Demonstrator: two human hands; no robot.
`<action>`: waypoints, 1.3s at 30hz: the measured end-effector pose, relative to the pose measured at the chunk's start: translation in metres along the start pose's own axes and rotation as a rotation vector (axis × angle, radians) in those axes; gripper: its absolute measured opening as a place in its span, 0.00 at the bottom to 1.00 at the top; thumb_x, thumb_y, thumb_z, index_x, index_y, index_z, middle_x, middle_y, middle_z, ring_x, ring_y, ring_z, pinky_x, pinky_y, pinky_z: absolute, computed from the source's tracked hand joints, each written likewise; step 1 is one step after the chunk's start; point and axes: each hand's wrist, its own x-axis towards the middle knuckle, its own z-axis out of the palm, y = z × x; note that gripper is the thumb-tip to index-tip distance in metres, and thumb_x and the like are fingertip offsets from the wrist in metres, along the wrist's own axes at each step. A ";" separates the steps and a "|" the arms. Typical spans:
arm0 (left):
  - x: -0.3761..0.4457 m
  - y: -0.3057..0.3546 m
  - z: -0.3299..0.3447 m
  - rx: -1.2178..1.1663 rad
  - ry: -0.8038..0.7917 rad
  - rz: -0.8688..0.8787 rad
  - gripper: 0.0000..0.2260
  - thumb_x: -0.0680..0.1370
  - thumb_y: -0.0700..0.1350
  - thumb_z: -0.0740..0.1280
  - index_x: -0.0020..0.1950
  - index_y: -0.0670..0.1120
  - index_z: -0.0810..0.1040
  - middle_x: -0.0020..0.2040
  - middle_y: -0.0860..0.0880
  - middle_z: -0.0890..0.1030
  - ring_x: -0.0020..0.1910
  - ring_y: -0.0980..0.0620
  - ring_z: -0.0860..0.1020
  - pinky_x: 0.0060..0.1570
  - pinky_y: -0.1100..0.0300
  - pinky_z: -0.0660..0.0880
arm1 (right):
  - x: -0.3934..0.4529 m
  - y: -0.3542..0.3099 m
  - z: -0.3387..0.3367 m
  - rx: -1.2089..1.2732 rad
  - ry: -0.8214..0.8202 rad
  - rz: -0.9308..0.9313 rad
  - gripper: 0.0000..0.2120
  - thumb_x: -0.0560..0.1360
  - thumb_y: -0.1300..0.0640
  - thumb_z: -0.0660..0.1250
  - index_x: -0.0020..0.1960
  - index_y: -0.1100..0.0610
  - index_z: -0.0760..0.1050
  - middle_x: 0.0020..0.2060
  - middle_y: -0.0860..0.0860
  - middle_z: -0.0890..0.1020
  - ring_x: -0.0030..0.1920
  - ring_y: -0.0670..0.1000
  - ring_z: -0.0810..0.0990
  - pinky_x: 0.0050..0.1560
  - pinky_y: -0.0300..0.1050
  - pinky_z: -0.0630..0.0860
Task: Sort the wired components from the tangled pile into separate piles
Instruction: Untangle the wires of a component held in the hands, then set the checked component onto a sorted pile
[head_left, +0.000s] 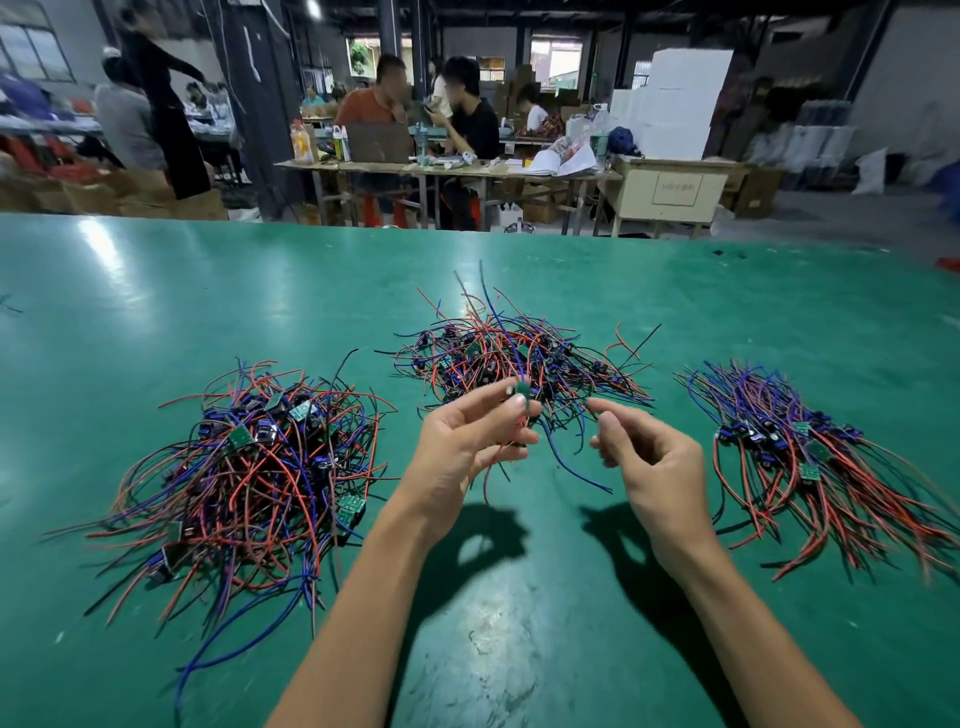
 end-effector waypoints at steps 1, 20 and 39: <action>-0.001 -0.003 0.002 0.041 0.014 -0.002 0.17 0.75 0.42 0.73 0.63 0.41 0.81 0.51 0.42 0.86 0.39 0.51 0.83 0.40 0.62 0.80 | -0.003 -0.002 0.005 0.047 -0.035 -0.012 0.07 0.79 0.60 0.70 0.52 0.51 0.85 0.35 0.47 0.85 0.37 0.44 0.82 0.41 0.33 0.77; 0.004 -0.021 0.000 0.383 0.146 0.043 0.09 0.73 0.46 0.77 0.47 0.40 0.86 0.40 0.40 0.85 0.36 0.53 0.79 0.36 0.65 0.75 | -0.021 0.005 0.022 0.058 -0.318 0.065 0.10 0.73 0.51 0.73 0.54 0.45 0.85 0.42 0.52 0.88 0.47 0.52 0.87 0.48 0.43 0.79; -0.040 0.109 -0.092 1.578 0.935 -0.272 0.25 0.70 0.59 0.78 0.60 0.46 0.83 0.59 0.35 0.79 0.57 0.33 0.79 0.54 0.47 0.74 | -0.005 0.018 0.005 -1.067 -0.096 0.013 0.06 0.77 0.47 0.69 0.46 0.47 0.84 0.45 0.47 0.80 0.52 0.53 0.78 0.47 0.46 0.72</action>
